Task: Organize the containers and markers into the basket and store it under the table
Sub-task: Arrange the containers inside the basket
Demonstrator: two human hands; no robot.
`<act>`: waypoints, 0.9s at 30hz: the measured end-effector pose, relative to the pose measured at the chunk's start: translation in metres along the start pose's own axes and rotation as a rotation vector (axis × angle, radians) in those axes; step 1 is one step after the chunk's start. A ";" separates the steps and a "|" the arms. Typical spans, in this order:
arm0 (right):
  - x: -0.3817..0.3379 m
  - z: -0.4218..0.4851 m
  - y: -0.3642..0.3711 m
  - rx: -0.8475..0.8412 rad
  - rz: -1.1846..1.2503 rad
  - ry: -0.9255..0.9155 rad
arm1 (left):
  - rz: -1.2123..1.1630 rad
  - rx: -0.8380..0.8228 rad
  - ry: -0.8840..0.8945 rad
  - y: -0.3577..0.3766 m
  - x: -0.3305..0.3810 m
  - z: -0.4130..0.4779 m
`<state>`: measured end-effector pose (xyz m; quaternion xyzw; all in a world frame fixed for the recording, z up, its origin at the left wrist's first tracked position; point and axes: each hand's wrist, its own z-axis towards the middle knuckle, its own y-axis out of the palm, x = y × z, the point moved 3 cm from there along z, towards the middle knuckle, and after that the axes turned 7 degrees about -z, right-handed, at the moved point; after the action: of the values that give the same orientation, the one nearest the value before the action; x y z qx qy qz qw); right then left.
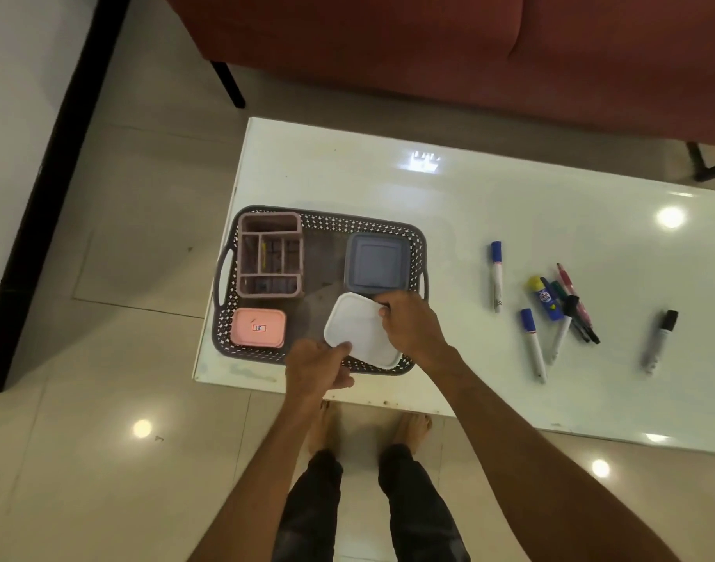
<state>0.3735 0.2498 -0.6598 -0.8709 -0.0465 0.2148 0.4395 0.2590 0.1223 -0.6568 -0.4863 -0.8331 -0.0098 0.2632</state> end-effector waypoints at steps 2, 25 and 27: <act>-0.001 0.001 0.002 -0.009 -0.043 -0.019 | 0.246 0.102 0.153 -0.012 0.007 0.004; 0.003 -0.028 0.029 0.161 -0.216 -0.091 | 0.506 0.059 0.480 0.022 0.018 0.021; 0.004 -0.027 0.025 0.176 -0.219 -0.090 | 0.481 0.061 0.472 0.021 0.021 0.020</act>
<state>0.3851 0.2152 -0.6670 -0.8082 -0.1419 0.2076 0.5325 0.2596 0.1553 -0.6694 -0.6451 -0.6106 -0.0349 0.4580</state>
